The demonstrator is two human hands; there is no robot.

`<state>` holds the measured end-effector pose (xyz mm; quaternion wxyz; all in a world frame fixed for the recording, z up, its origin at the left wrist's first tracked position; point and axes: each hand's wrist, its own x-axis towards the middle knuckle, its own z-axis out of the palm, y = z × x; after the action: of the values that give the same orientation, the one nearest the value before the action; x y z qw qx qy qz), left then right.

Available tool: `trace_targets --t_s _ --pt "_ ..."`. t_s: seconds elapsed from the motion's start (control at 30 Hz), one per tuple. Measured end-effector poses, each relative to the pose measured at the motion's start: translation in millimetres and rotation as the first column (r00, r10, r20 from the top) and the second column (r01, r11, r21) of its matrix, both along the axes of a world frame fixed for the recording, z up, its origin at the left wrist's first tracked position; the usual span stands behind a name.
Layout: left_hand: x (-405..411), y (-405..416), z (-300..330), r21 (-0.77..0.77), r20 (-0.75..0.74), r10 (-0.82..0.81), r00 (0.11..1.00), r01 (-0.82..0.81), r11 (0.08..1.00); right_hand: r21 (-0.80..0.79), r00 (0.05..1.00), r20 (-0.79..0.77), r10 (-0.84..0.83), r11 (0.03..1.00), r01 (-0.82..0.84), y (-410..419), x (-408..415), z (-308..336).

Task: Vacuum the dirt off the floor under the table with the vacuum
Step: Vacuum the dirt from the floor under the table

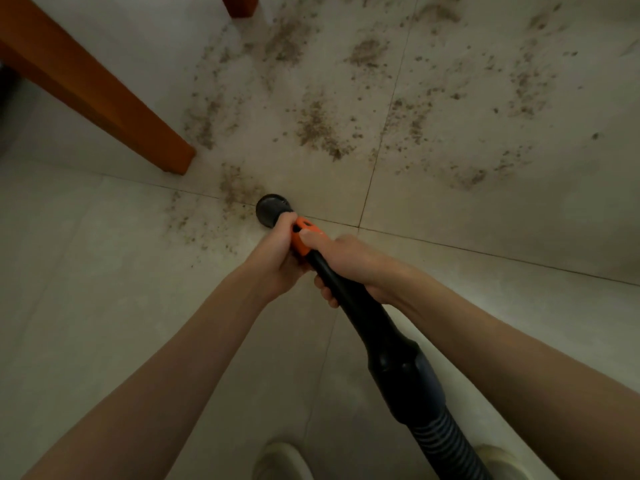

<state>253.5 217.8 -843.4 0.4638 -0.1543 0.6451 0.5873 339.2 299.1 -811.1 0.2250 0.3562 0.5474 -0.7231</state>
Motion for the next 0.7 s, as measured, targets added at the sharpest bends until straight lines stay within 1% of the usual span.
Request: trace_targets --t_s 0.2,0.3,0.4,0.57,0.7 --pt "13 -50 1 0.009 0.037 0.068 0.997 -0.069 0.998 0.028 0.984 0.038 0.174 0.984 -0.175 -31 6 5" --pt "15 -61 0 0.02 0.036 0.125 0.992 -0.126 0.992 0.037 0.976 0.047 0.211 0.976 -0.213 -41 4 7" --pt "17 -68 1 0.018 0.009 0.145 0.989 -0.145 0.989 0.063 0.968 0.06 0.245 0.967 -0.248 -48 3 11" --pt "26 -80 7 0.074 0.027 0.191 0.981 -0.192 0.979 0.101 0.947 0.109 0.302 0.944 -0.313 -56 3 23" --pt "36 -97 4 0.104 0.025 0.234 0.972 -0.235 0.966 0.075 0.927 0.113 0.357 0.927 -0.366 -66 4 26"
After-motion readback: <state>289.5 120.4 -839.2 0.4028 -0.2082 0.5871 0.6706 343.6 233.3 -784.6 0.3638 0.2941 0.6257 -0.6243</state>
